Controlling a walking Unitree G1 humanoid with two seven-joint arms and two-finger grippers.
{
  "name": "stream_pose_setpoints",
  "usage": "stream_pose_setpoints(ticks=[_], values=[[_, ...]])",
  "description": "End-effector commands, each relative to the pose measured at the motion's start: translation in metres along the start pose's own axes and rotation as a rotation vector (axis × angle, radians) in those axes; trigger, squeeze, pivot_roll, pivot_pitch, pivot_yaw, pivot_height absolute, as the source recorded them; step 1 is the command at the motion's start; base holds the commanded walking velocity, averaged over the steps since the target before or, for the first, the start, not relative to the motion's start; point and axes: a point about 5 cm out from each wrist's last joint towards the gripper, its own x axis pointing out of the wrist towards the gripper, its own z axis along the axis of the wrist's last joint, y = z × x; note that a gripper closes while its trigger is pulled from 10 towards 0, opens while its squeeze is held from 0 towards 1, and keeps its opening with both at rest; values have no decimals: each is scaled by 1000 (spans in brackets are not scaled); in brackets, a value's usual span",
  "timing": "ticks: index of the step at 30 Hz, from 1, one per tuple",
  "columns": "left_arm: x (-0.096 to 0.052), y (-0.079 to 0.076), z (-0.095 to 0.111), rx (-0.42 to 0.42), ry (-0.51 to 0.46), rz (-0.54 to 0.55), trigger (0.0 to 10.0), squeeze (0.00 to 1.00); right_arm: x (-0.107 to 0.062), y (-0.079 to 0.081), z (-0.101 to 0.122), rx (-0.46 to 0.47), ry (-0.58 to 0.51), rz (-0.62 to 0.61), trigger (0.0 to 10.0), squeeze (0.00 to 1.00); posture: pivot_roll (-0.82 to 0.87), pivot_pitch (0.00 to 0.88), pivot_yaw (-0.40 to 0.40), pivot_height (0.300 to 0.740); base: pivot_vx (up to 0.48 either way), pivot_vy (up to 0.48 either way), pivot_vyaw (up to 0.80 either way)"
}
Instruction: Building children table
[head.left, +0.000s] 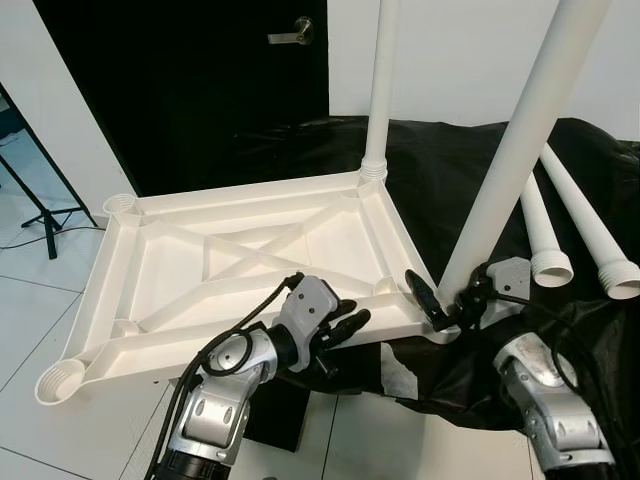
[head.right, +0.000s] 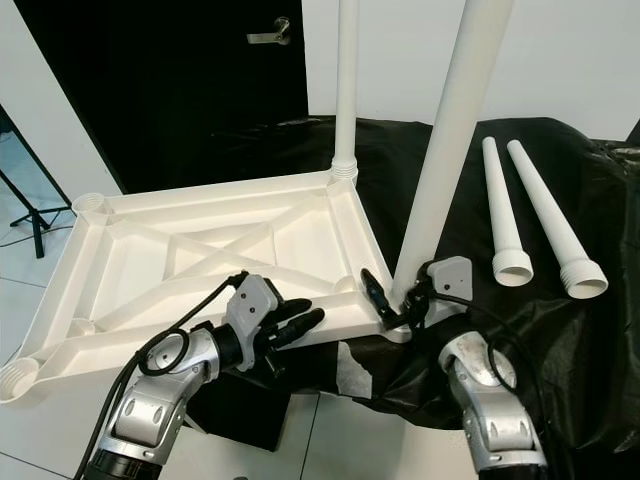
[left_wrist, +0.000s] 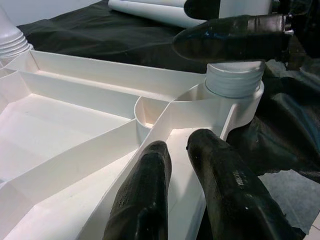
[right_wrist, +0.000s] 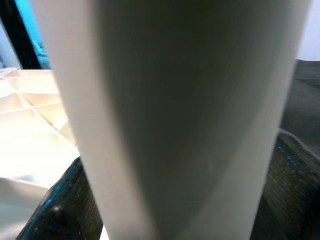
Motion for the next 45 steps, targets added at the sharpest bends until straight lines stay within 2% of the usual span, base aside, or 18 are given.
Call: stream_pose_setpoints(ticks=[1,2,3,4,5,6,17,23,24,26,27,28,30,31,35,36,39,45], values=[[-3,8,0,14,4,155,10000,0,3,2,-1,1,3,39,7451,0,23,0,30,740,0,0,0],[-3,8,0,14,4,155,10000,0,3,2,-1,1,3,39,7451,0,23,0,30,740,0,0,0],[-3,8,0,15,5,154,10000,0,5,1,-1,-3,7,71,5412,0,24,0,29,740,0,0,0],[-3,8,0,20,6,153,10000,0,6,1,0,-12,10,91,1882,0,25,0,27,740,0,0,0],[-3,8,0,20,6,153,10000,0,6,1,0,-12,10,91,1882,0,25,0,27,740,0,0,0],[-3,8,0,22,5,153,10000,0,6,0,-1,-12,14,108,0,0,27,0,26,740,0,0,0],[-3,10,1,26,5,166,10000,0,3,-5,-9,7,44,68,0,0,24,0,26,740,0,0,0],[-2,12,2,25,3,173,10000,0,6,-7,-15,33,55,-30,0,0,22,0,30,740,0,0,0],[-2,12,2,26,1,173,10000,0,8,-6,-16,25,57,-66,4706,0,23,0,28,740,0,0,0],[-2,12,2,26,1,173,10000,0,8,-6,-16,25,57,-66,4706,0,23,0,28,740,0,0,0],[-2,12,2,27,1,172,10000,0,11,-1,-17,27,58,-117,10000,0,24,0,27,740,0,0,0],[-2,12,2,27,1,172,10000,0,11,-1,-17,27,58,-117,10000,0,24,0,27,740,0,0,0],[-3,13,2,27,1,175,10000,0,21,16,-19,90,55,-252,10000,0,25,0,27,740,0,0,0],[-3,13,2,27,1,175,10000,0,21,16,-19,90,55,-252,10000,0,25,0,27,740,0,0,0],[-1,13,3,25,-4,177,10000,0,27,18,-24,82,106,-437,10000,0,22,0,23,740,0,0,0],[-1,13,3,25,-4,177,10000,0,27,18,-24,82,106,-437,10000,0,22,0,23,740,0,0,0],[0,13,3,22,-7,175,10000,0,31,20,-25,104,119,-541,10000,0,22,0,21,740,0,0,0],[1,13,3,20,-5,175,10000,0,34,29,-23,122,101,-530,10000,0,22,0,25,740,0,0,0]])
